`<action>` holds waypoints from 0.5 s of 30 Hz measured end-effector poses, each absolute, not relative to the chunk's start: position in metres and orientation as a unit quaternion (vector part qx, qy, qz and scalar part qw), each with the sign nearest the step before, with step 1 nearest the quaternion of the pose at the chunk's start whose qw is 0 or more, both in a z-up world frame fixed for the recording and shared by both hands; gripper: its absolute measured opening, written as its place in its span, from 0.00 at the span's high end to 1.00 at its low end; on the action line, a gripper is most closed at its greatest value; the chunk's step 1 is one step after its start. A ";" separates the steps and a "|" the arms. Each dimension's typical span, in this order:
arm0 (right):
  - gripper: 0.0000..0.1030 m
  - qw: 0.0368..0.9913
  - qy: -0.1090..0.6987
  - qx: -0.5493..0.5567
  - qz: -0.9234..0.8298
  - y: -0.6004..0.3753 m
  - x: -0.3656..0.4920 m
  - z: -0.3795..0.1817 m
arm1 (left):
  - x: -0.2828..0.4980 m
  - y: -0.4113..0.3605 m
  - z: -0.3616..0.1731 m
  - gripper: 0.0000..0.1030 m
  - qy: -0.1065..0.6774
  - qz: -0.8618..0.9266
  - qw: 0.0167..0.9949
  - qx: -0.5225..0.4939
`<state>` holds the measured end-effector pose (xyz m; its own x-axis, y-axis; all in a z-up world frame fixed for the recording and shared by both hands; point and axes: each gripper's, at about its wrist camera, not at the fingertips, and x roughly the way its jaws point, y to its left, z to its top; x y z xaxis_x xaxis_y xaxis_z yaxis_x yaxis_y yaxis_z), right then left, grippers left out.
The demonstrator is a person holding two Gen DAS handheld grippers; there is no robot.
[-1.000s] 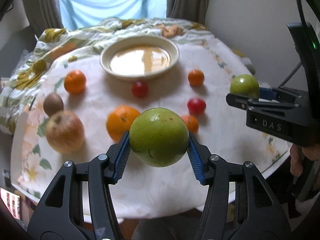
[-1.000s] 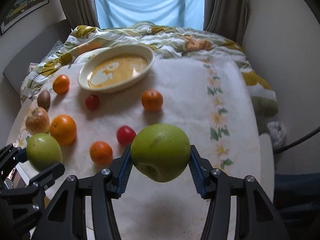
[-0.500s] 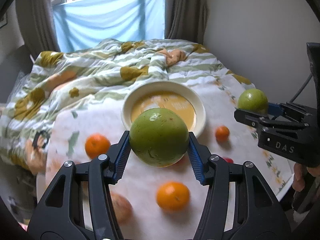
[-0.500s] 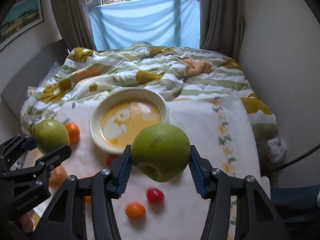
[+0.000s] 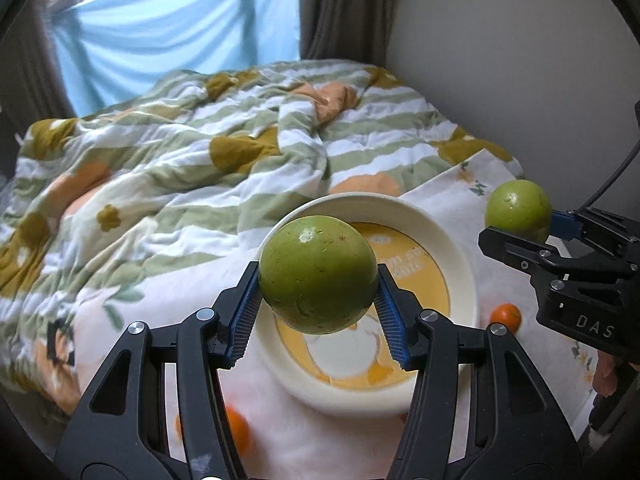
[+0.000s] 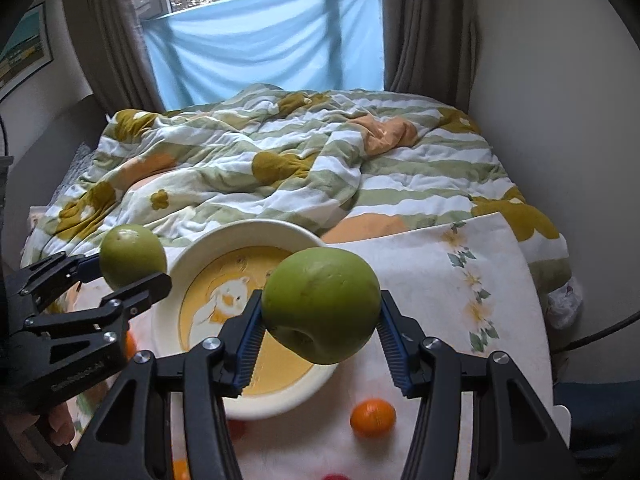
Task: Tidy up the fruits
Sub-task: 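Carry the green apple with the right tool into the white bowl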
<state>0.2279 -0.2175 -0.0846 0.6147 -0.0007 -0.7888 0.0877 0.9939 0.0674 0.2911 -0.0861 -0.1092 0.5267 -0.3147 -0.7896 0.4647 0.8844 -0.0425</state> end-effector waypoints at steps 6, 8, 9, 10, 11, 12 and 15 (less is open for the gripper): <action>0.52 0.888 0.453 0.060 -0.044 -0.224 0.245 -0.102 | 0.317 -0.107 -0.134 0.41 0.456 -0.255 0.847 0.100; 0.52 0.885 0.458 0.064 -0.047 -0.227 0.248 -0.107 | 0.321 -0.113 -0.140 0.41 0.461 -0.265 0.841 0.105; 0.52 0.885 0.459 0.065 -0.048 -0.227 0.249 -0.108 | 0.323 -0.115 -0.142 0.41 0.462 -0.268 0.838 0.109; 0.52 0.884 0.460 0.066 -0.050 -0.228 0.251 -0.109 | 0.325 -0.118 -0.145 0.41 0.463 -0.272 0.836 0.114; 0.52 0.884 0.460 0.067 -0.053 -0.230 0.251 -0.110 | 0.327 -0.120 -0.147 0.41 0.464 -0.274 0.834 0.118; 0.52 0.883 0.461 0.067 -0.055 -0.230 0.252 -0.110 | 0.329 -0.123 -0.151 0.41 0.468 -0.277 0.831 0.123; 0.52 0.881 0.463 0.072 -0.061 -0.233 0.254 -0.112 | 0.332 -0.126 -0.158 0.41 0.477 -0.281 0.823 0.125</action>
